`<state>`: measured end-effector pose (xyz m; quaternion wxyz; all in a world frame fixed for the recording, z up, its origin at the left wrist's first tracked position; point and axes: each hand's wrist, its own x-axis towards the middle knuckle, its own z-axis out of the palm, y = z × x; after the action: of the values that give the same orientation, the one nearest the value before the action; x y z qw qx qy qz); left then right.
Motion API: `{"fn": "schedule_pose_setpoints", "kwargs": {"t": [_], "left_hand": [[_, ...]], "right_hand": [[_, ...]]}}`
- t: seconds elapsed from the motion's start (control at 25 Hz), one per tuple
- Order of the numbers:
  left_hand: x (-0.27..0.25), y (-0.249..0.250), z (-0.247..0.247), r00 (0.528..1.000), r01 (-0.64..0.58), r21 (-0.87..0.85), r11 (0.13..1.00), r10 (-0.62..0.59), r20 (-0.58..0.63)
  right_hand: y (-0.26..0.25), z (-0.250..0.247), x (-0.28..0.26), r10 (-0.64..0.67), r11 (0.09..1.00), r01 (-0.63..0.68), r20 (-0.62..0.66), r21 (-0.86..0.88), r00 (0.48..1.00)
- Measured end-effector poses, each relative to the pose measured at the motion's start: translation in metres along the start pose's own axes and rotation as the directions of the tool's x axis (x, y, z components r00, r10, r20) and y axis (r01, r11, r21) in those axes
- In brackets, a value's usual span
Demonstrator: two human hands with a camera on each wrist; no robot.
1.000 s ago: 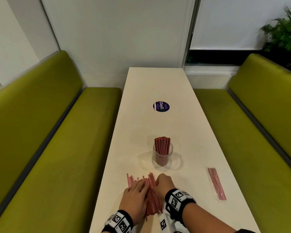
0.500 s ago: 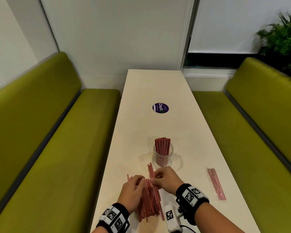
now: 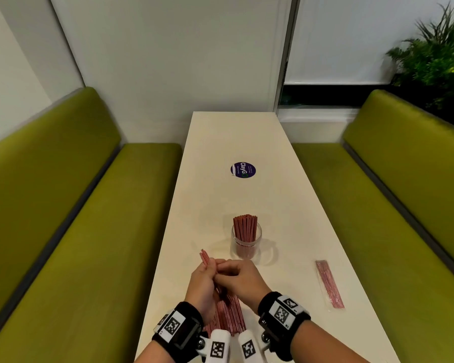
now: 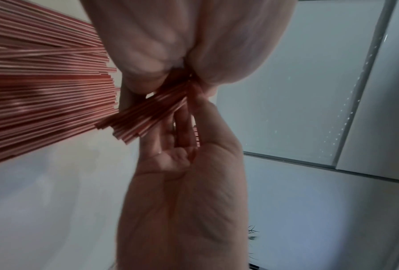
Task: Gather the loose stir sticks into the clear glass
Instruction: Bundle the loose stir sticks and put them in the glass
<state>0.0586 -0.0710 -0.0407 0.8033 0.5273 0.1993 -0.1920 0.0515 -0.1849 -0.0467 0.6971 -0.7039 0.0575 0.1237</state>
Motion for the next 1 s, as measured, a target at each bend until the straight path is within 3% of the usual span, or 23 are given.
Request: {"fn": "schedule_pose_setpoints", "kwargs": {"t": [0.08, 0.16, 0.28, 0.4, 0.52, 0.68, 0.84, 0.92, 1.0], "left_hand": [[-0.001, 0.003, 0.002, 0.999, -0.049, -0.009, 0.999, 0.049, -0.002], [-0.005, 0.006, 0.005, 0.995, -0.098, 0.024, 0.995, 0.097, 0.022], [-0.008, 0.009, 0.007, 0.979, -0.176, 0.164, 0.971, 0.155, 0.132], [-0.01, 0.014, 0.001, 0.949, -0.247, 0.213, 0.945, 0.191, 0.25], [-0.017, 0.025, -0.007, 0.921, -0.335, 0.281, 0.899, 0.25, 0.298], [-0.023, 0.032, -0.003, 0.912, -0.409, 0.412, 0.814, 0.356, 0.202], [-0.017, 0.037, -0.006, 0.9, -0.411, 0.393, 0.823, 0.434, 0.035], [-0.019, 0.037, -0.002, 0.898, -0.42, 0.469, 0.777, 0.429, 0.094], [-0.024, 0.03, 0.006, 0.902, -0.428, 0.608, 0.669, 0.359, 0.24]], "right_hand": [[0.002, -0.001, -0.003, 0.154, 0.966, -0.152, 0.008, 0.207, 0.988], [-0.001, -0.004, -0.009, 0.297, 0.891, -0.34, 0.179, 0.302, 0.938], [-0.011, -0.012, -0.015, 0.356, 0.785, -0.457, 0.298, 0.419, 0.886], [-0.016, -0.021, -0.019, 0.326, 0.761, -0.419, 0.266, 0.496, 0.907], [-0.014, -0.032, -0.021, 0.264, 0.856, -0.354, 0.268, 0.378, 0.926], [-0.018, -0.038, -0.02, 0.239, 0.928, -0.302, 0.274, 0.219, 0.932], [-0.022, -0.044, -0.018, 0.22, 0.958, -0.261, 0.284, 0.117, 0.933], [-0.023, -0.045, -0.018, 0.218, 0.967, -0.247, 0.295, 0.066, 0.93], [-0.022, -0.047, -0.018, 0.228, 0.97, -0.242, 0.294, 0.013, 0.928]]}}
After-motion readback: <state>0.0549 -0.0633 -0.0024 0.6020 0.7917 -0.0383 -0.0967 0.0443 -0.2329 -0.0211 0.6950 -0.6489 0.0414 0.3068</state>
